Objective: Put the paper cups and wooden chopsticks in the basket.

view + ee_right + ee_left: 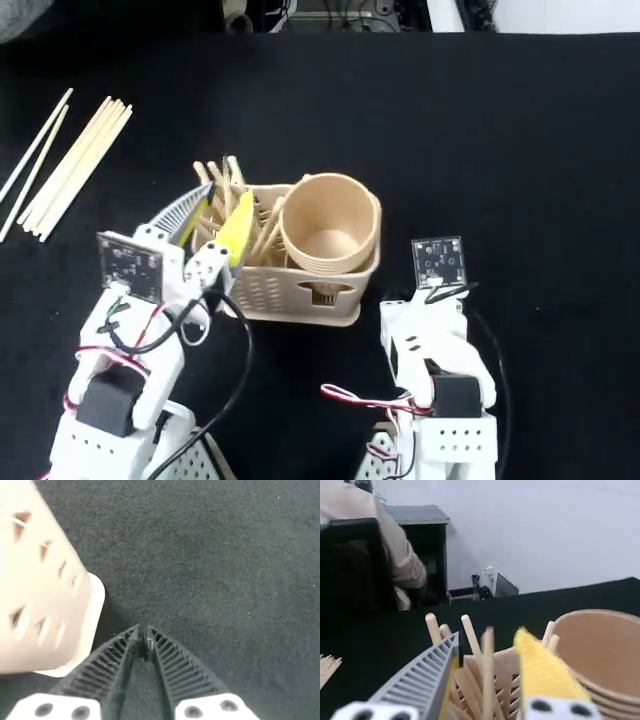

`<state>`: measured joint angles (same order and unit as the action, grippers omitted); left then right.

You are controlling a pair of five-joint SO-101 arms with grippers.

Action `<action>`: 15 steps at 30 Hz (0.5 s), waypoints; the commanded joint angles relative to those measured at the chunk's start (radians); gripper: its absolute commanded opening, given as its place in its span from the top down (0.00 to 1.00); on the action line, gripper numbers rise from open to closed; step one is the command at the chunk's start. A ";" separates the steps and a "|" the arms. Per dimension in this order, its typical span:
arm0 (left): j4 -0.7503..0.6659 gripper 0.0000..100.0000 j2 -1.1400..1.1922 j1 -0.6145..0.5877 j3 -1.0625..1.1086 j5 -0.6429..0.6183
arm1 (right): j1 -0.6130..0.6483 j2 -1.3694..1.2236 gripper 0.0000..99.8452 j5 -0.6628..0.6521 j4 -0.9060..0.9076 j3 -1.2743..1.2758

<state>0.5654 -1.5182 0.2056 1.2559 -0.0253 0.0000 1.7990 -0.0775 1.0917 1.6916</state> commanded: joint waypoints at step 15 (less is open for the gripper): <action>0.526 0.76 0.037 -0.125 -0.708 -0.055 | 0.015 0.054 0.99 0.002 0.003 -0.005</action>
<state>1.0487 -1.5044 0.1151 0.6820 -0.0729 0.0000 1.7990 -0.0775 1.0917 1.6916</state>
